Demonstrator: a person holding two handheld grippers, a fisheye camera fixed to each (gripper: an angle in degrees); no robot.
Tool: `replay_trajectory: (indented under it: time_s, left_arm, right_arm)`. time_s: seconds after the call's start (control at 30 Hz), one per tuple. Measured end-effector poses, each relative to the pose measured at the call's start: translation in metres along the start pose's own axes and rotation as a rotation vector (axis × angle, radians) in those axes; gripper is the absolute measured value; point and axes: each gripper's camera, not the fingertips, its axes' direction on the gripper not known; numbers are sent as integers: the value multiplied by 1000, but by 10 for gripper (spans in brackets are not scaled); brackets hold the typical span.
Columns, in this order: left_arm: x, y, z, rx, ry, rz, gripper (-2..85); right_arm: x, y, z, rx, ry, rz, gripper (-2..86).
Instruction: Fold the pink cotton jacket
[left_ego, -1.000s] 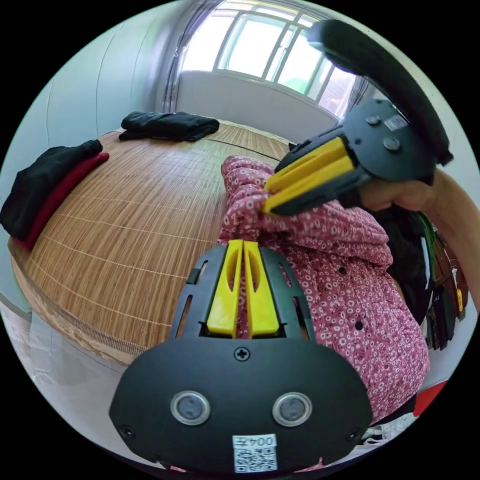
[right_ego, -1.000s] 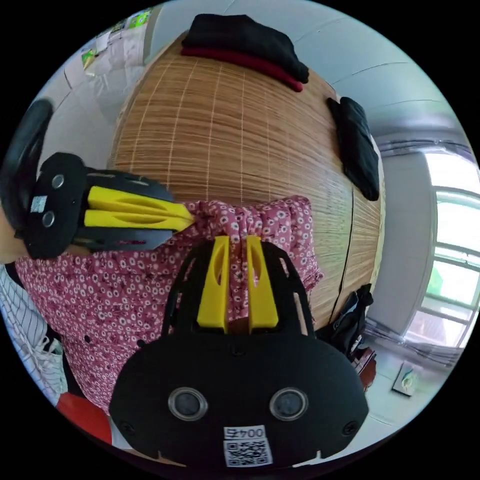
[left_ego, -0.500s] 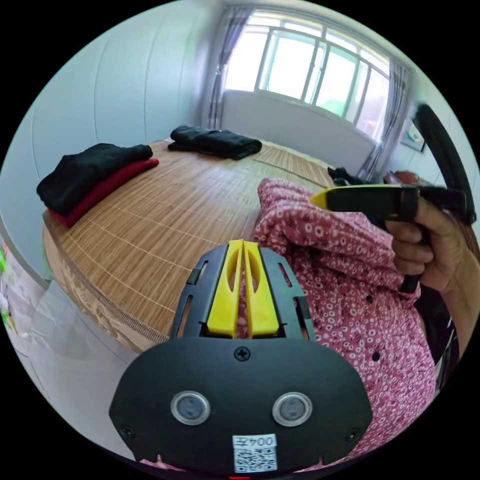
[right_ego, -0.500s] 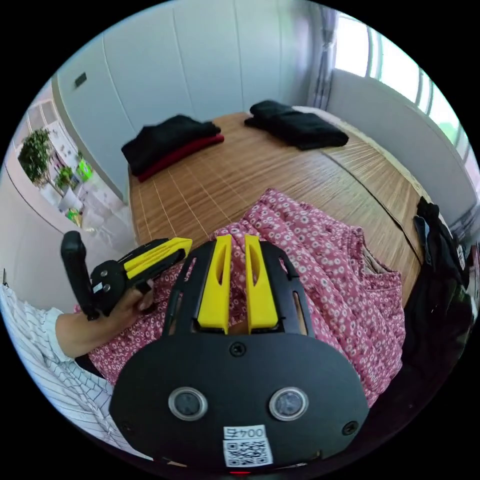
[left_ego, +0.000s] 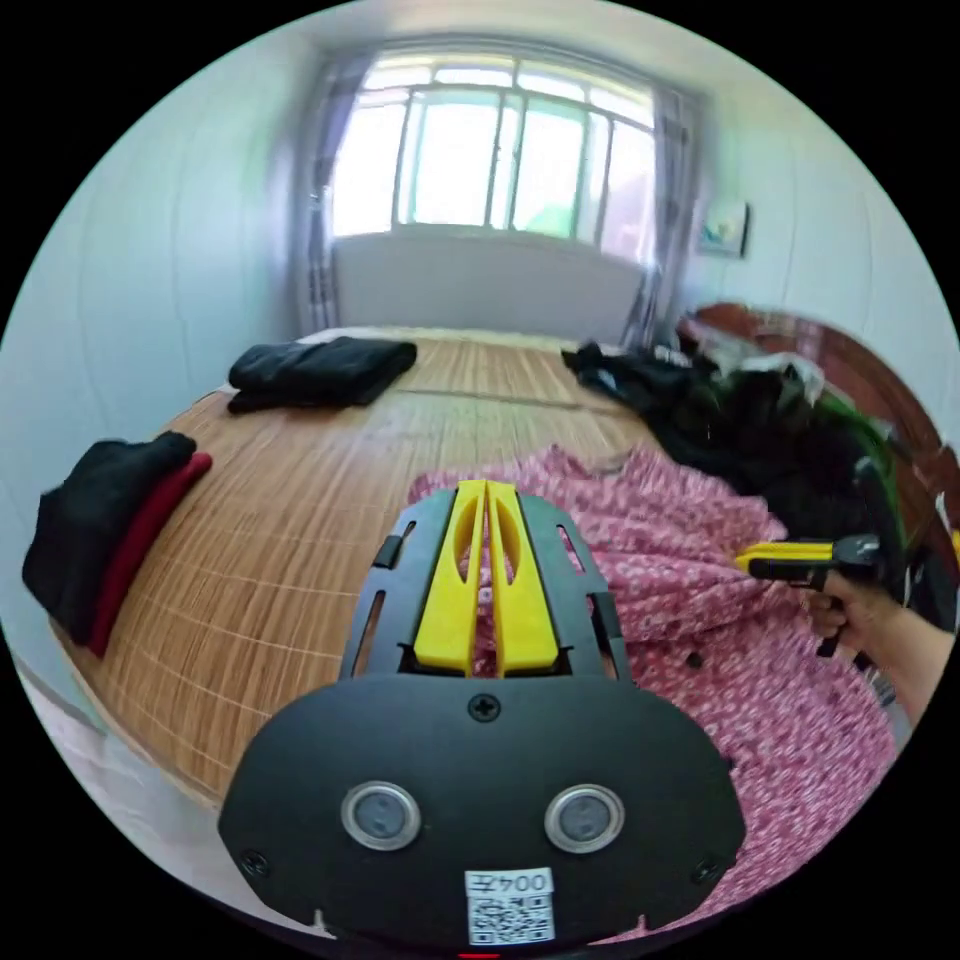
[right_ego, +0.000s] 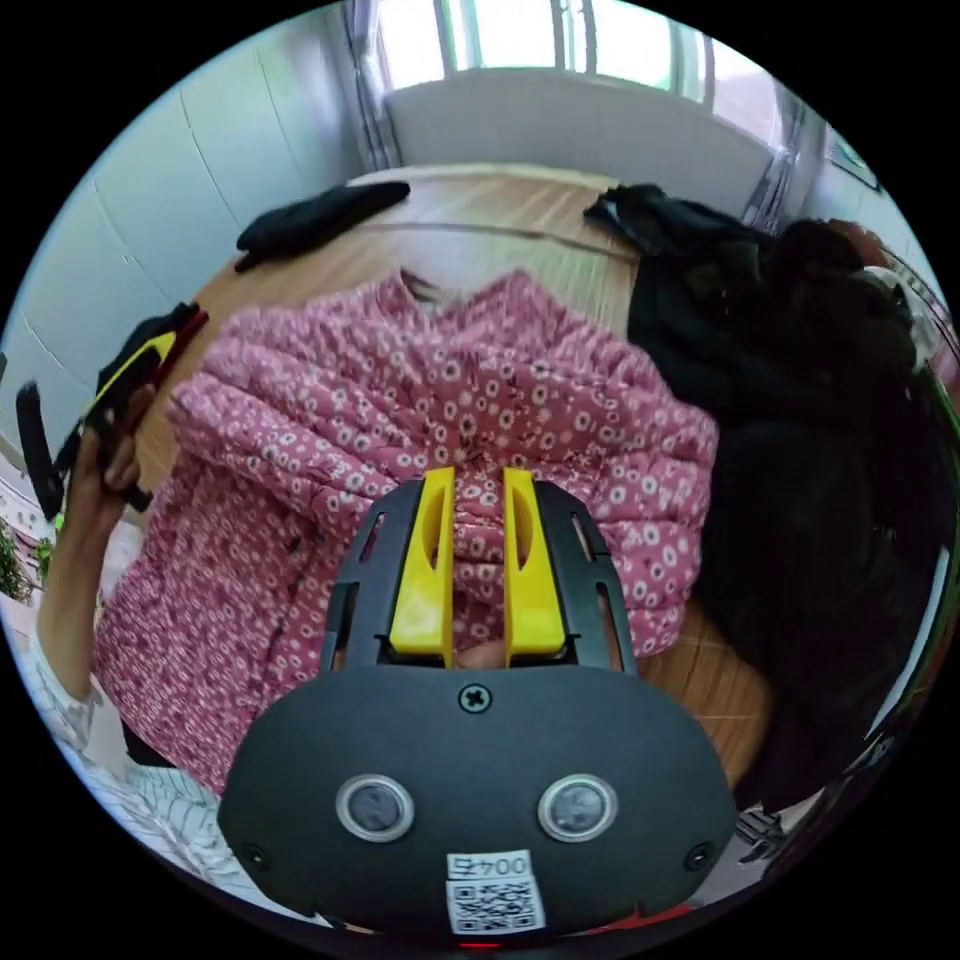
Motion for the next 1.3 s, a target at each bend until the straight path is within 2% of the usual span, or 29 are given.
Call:
replay_trajectory:
  time_s: [0.07,0.13,0.23,0.33,0.4,0.47,0.57,0.67,0.73,0.8,0.87,0.93,1.03,1.1,1.2,1.3]
  left_arm:
    - [18,20,36,-126,-57,107,1]
    - [36,27,40,-111,-143,184,0]
    - [56,17,55,-179,-230,238,1]
    - [51,7,52,-179,-178,184,1]
    - [26,-1,22,-88,-57,34,1]
    - [11,-11,-6,4,-54,-72,1]
    - [11,-46,-24,60,-34,-70,1]
    - [24,-91,12,-96,52,-25,1]
    - [32,-106,50,-214,4,9,1]
    - [33,-100,113,-406,-31,47,1]
    - [30,-95,119,-330,-20,1,1]
    - [36,-100,122,-330,-38,22,2]
    - [16,-115,93,-285,141,-7,3]
    - [-23,-113,29,-87,239,-120,6]
    - [-48,-77,-31,-15,222,-145,19]
    - [-38,-24,-46,-100,123,-62,42]
  right_arm:
    - [19,24,3,123,-89,78,81]
    - [31,34,7,148,-141,116,79]
    - [35,36,11,139,-123,88,80]
    - [39,42,15,149,-111,84,80]
    - [41,49,16,171,-105,81,79]
    - [44,53,17,180,-105,82,79]
    - [45,58,19,183,-87,79,79]
    - [39,61,22,184,-28,60,79]
    - [36,63,23,182,-4,53,79]
    - [38,65,25,180,-11,49,78]
    - [40,67,27,178,-21,51,78]
    - [42,69,28,177,-23,54,77]
    - [43,71,30,171,-21,57,77]
    - [45,73,31,174,-27,60,77]
    - [48,75,32,175,-41,67,77]
    - [48,77,33,177,-44,68,76]
